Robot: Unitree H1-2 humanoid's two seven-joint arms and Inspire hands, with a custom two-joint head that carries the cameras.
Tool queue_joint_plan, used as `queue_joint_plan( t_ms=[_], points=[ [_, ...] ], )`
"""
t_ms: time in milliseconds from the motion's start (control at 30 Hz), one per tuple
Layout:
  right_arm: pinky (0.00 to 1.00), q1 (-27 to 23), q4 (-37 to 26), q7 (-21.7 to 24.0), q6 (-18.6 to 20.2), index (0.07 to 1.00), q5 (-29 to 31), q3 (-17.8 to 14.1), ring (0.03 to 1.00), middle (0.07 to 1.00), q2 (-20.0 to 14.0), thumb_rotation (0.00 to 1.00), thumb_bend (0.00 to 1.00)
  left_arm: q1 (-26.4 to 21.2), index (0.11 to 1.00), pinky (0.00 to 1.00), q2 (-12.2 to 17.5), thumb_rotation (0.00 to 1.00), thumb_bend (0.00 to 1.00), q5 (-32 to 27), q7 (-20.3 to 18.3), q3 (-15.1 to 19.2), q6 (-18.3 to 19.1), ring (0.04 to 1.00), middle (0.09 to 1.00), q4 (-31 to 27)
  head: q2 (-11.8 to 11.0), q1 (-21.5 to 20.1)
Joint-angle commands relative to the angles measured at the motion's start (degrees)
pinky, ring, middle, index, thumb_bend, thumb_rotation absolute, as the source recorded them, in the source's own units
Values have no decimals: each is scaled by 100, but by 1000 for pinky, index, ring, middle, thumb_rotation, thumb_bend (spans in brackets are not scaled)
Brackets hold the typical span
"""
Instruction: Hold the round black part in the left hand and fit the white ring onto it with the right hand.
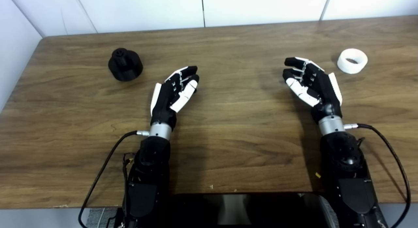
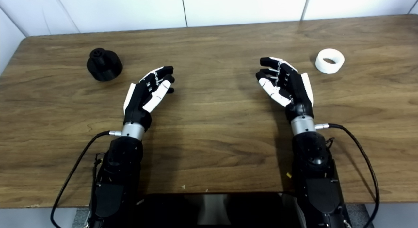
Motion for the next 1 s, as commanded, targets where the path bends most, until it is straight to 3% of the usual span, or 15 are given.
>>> queue_joint_plan(
  t_ms=[0,533,667,867,967],
  points=[
    [619,-242,-185,15,-215,694,41,-29,700,750,-32,359,555,-264,736,698,14,500,529,47,-26,-26,-47,787,829,-203,6,4],
    [632,-265,-172,50,-209,699,77,-25,703,752,-52,346,552,-315,732,716,41,477,529,66,-2,-42,-89,784,831,-192,9,9],
    [637,-252,-161,48,-204,702,78,-26,711,756,-48,346,550,-364,726,674,380,438,619,788,118,-259,-528,766,794,-175,-10,59],
    [637,-255,-149,51,-204,702,109,-23,710,752,-24,329,541,-375,761,712,698,432,689,1177,41,-286,-340,802,840,-558,-17,63],
    [635,-266,-128,51,-234,702,87,-13,710,755,-34,327,536,-409,759,696,955,420,685,1690,83,-348,-358,800,829,-688,-19,79]
  ],
)
